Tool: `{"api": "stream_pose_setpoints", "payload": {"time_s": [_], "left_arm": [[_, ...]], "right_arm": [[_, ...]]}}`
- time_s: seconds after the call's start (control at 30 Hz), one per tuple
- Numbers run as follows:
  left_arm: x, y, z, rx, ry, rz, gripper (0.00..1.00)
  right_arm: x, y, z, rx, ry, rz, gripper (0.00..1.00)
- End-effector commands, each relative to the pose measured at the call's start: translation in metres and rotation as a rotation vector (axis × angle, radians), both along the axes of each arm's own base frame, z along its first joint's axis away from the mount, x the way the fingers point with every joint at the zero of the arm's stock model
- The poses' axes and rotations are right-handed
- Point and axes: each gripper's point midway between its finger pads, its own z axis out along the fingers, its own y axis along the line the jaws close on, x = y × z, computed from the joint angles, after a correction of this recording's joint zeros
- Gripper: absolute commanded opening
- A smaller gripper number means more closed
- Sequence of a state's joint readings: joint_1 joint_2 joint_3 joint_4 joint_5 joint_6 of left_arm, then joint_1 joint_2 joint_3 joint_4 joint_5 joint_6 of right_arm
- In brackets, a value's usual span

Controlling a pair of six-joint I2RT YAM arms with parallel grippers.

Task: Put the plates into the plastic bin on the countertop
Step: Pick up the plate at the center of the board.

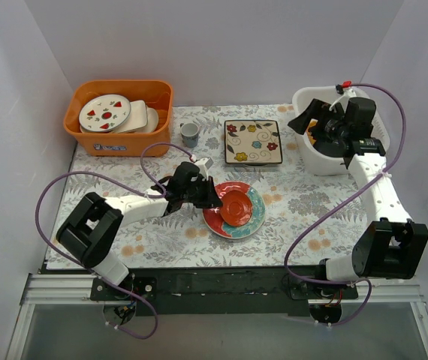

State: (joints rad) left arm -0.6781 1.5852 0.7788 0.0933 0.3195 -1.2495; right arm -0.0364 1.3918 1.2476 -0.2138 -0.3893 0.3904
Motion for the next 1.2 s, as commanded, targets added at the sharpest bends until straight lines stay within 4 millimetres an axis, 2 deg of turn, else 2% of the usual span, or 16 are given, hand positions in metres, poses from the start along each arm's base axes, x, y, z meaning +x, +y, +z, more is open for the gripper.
{"api": "stream_pose_setpoints", "payload": {"time_s": [0.0,0.03,0.07,0.33,0.8,1.03,1.17], "left_arm": [[0.013,-0.006,0.050,-0.065,-0.114,0.014,0.00],[0.014,-0.005,0.052,-0.066,-0.115,0.018,0.00],[0.016,-0.003,0.052,-0.061,-0.118,0.034,0.00],[0.023,0.005,0.071,-0.087,-0.148,0.096,0.00],[0.037,0.031,0.103,-0.167,-0.193,0.236,0.00],[0.036,0.037,0.115,-0.263,-0.174,0.237,0.00],[0.033,0.042,0.115,-0.326,-0.131,0.229,0.00]], "right_arm": [[-0.002,0.022,0.013,-0.007,-0.059,0.101,0.94],[-0.002,0.022,0.010,-0.013,-0.057,0.109,0.94],[-0.007,0.036,0.006,-0.006,-0.051,0.152,0.94],[-0.022,0.068,-0.011,0.035,-0.027,0.274,0.94],[-0.055,0.111,-0.049,0.100,0.062,0.473,0.94],[-0.073,0.141,-0.065,0.161,0.119,0.573,0.94],[-0.082,0.154,-0.074,0.189,0.159,0.612,0.93]]}}
